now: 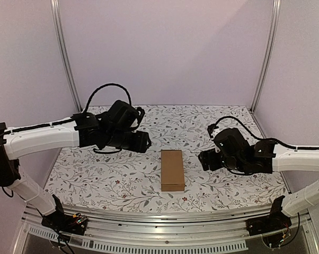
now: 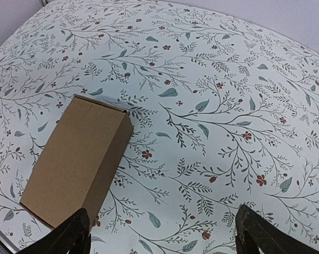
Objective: Fold the paper box
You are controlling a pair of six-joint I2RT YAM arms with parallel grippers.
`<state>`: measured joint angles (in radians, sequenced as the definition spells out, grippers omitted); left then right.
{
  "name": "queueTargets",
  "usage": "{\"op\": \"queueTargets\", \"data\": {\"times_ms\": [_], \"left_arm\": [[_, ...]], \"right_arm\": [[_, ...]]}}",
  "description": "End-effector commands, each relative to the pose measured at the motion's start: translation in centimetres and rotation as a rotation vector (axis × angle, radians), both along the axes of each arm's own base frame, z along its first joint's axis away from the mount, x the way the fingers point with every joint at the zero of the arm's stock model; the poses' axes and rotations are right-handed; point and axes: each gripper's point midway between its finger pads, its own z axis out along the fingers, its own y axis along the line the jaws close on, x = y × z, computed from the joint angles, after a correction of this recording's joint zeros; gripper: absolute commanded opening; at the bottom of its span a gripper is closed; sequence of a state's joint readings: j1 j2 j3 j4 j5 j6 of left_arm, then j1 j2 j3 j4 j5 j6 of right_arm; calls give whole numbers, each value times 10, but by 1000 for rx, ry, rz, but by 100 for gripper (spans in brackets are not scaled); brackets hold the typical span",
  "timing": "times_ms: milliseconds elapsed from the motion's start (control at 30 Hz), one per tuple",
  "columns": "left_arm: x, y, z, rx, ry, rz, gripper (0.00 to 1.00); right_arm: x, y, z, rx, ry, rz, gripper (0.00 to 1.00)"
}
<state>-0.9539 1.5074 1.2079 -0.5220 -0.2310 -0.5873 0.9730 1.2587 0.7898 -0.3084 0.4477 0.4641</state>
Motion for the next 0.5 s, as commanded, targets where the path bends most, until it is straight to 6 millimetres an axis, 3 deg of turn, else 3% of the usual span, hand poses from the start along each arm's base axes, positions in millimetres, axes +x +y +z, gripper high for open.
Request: {"op": "queueTargets", "data": {"times_ms": [0,100,133,167,467], "left_arm": [[-4,23,28,68,-70,11,61],[-6,37,43,92,-100,19,70],[-6,43,47,104,-111,29,94],[-6,50,52,117,-121,41,99],[-9,90,89,179,-208,17,100]], "right_arm": [[2,-23,25,-79,-55,-34,99],[2,-32,39,-91,-83,-52,99],[2,-33,45,-92,-90,-49,99],[1,-34,52,-92,-97,-43,99],[5,-55,115,-95,-186,-123,99]]}}
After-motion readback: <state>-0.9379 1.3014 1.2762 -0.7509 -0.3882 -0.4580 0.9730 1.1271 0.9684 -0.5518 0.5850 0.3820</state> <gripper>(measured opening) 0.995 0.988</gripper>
